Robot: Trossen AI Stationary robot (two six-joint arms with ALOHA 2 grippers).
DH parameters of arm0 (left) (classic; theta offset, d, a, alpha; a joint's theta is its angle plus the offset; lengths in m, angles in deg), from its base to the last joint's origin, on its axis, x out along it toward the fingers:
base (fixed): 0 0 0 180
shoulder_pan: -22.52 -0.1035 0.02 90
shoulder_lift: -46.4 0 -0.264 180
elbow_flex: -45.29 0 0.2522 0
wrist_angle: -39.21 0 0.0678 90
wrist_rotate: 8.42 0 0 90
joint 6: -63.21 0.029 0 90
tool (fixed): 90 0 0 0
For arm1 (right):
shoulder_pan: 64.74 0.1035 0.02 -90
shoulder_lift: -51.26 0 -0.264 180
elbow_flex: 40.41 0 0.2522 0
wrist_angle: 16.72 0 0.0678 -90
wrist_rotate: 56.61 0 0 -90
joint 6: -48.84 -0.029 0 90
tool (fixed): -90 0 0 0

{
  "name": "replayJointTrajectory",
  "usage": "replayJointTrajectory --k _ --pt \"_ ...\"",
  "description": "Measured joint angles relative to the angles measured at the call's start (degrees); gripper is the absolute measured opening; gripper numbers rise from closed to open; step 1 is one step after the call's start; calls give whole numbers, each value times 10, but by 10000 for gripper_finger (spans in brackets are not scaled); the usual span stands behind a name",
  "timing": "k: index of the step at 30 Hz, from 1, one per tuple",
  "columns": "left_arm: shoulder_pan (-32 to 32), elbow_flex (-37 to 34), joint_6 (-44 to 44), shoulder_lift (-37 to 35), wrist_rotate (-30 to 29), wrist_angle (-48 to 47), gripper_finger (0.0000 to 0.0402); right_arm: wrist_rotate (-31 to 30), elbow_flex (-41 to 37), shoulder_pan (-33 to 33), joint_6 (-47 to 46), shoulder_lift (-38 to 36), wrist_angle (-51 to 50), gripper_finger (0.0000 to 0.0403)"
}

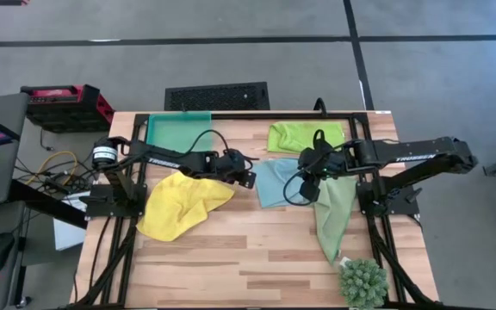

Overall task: Fold microfiber towels
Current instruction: Put the folded blue microfiber towel into the green bin

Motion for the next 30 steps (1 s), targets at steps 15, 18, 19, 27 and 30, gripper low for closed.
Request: replayJointTrajectory --k 15,18,19,27,30 --pt "20 6 11 48 -28 60 139 -2 0 0 -13 0 8 120" --pt "21 17 17 72 -10 66 139 -2 0 0 -14 0 10 120" --pt "20 21 17 79 -7 66 139 -2 0 0 -14 0 11 120" --pt "18 26 20 100 -10 67 139 -2 0 0 -21 0 11 120" --pt "18 26 20 110 -9 73 139 -2 0 0 -25 0 11 120"
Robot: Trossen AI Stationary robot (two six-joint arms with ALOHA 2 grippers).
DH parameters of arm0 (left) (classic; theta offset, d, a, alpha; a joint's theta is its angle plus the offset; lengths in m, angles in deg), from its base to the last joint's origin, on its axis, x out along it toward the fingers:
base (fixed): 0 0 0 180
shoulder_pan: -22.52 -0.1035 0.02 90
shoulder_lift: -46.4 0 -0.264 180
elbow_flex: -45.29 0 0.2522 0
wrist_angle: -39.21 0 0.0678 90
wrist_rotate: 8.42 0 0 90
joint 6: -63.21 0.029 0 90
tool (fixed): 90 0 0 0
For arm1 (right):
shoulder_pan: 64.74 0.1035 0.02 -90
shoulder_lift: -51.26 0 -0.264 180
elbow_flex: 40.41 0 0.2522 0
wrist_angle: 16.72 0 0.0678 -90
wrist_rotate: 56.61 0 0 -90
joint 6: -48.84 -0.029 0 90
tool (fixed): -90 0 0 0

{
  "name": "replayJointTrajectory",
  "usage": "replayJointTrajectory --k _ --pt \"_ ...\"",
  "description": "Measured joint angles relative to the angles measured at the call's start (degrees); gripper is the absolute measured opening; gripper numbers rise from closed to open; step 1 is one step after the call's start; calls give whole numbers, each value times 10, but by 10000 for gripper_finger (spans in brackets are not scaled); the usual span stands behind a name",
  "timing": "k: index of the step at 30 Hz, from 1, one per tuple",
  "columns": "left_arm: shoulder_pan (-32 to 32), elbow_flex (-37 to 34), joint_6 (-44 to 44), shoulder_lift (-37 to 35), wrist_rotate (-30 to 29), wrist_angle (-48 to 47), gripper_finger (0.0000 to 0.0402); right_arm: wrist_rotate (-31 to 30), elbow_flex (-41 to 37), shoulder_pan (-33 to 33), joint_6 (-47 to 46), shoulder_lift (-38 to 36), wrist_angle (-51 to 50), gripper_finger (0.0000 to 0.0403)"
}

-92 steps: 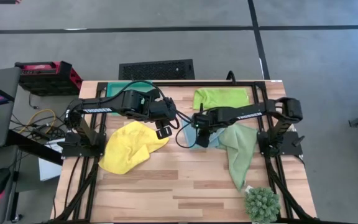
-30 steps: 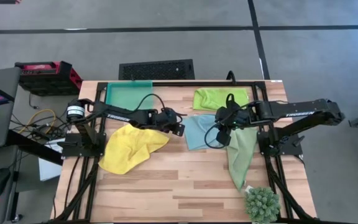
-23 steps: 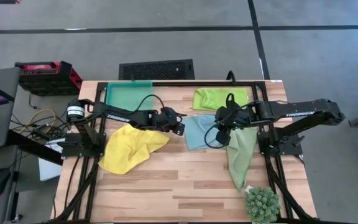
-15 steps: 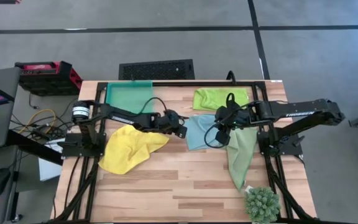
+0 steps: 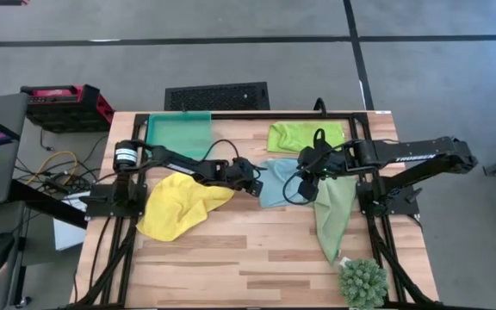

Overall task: Fold microfiber towels
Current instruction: Put the folded blue microfiber towel into the green bin

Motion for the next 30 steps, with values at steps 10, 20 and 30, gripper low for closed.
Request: replayJointTrajectory --k 10,20,30 --pt "0 3 -3 27 12 51 139 0 0 0 0 0 -5 120" --pt "-7 3 8 29 5 59 133 0 0 0 0 0 -5 120" --pt "-10 2 47 31 0 53 12 0 0 0 0 0 -5 120"
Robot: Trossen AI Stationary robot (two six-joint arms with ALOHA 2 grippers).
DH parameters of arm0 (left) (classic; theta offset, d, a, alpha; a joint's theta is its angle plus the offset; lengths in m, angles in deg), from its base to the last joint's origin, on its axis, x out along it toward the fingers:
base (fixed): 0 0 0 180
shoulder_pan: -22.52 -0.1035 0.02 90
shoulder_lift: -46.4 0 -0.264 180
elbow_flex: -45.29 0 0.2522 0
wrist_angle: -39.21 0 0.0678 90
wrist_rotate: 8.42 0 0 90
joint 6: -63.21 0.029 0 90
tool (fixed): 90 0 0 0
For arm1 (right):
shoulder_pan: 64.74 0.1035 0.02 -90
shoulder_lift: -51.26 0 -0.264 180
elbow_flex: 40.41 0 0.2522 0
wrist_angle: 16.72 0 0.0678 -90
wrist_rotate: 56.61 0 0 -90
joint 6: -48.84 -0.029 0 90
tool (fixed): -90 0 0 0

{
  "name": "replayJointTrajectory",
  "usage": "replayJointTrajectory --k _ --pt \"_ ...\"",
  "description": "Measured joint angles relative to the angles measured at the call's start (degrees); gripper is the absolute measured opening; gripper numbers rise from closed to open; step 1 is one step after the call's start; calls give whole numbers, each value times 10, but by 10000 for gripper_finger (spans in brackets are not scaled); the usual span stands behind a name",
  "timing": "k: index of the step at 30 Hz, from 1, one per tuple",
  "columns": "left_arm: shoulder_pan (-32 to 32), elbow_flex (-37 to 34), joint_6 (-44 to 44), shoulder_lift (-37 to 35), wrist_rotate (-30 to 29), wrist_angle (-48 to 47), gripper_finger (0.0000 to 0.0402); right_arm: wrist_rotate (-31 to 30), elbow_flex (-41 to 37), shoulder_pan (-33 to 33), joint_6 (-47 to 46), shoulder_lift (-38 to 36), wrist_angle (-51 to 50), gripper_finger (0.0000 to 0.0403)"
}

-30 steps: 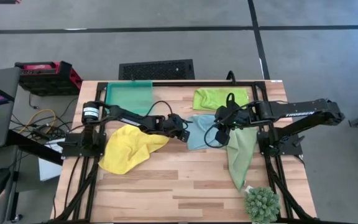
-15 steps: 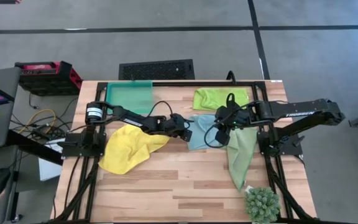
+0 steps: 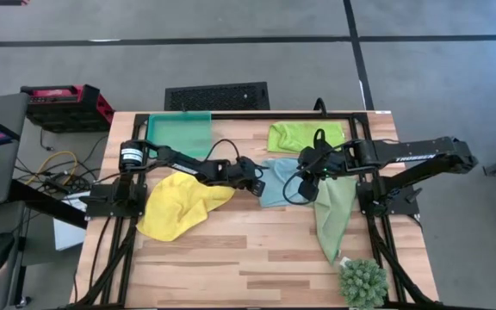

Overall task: Fold microfiber towels
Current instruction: Put the folded blue microfiber towel into the green bin

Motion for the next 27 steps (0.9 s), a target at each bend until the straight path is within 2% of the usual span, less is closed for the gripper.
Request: replayJointTrajectory --k 8,12,27 --pt "-5 -1 6 -8 10 -4 3 0 0 0 0 0 0 120" --pt "-19 -1 18 -20 39 -19 2 0 0 0 0 0 0 120" --pt "-80 0 74 -119 49 -163 0 0 0 0 2 0 -1 120"
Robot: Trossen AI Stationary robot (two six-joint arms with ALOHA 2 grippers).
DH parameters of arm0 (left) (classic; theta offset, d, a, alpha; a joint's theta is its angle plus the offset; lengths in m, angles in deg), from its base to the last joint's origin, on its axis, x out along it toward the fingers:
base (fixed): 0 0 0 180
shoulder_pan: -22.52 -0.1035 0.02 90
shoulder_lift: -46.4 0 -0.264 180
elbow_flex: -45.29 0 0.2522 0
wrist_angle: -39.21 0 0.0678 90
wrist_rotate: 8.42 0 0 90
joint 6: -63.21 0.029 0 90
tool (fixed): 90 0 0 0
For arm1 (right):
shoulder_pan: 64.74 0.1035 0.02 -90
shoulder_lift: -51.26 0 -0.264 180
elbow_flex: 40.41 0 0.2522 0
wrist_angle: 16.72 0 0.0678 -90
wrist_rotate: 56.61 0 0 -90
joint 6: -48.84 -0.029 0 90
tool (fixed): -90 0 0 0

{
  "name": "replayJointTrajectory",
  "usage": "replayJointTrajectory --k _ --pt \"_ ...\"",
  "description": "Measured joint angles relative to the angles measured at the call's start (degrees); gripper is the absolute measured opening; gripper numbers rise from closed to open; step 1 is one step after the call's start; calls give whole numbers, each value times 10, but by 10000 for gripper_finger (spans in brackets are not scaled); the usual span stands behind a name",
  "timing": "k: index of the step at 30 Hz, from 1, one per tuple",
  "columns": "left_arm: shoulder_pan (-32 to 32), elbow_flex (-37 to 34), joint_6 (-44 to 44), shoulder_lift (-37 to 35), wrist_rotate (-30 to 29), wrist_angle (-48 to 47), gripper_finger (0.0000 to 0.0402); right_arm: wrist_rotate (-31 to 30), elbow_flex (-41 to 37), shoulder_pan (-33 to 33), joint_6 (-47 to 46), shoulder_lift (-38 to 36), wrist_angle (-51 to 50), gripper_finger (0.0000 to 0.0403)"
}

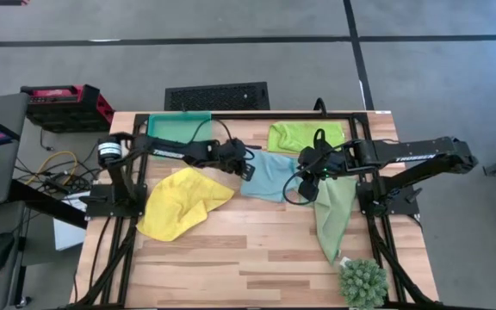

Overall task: Fold microfiber towels
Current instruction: Put the folded blue microfiber towel into the green bin

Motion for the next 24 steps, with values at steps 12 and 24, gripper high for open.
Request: replayJointTrajectory --k 12,24 --pt "-50 45 66 -33 13 -142 0 6 0 0 0 0 3 120" --pt "-126 150 143 -34 2 -319 0 32 0 0 9 0 5 120"
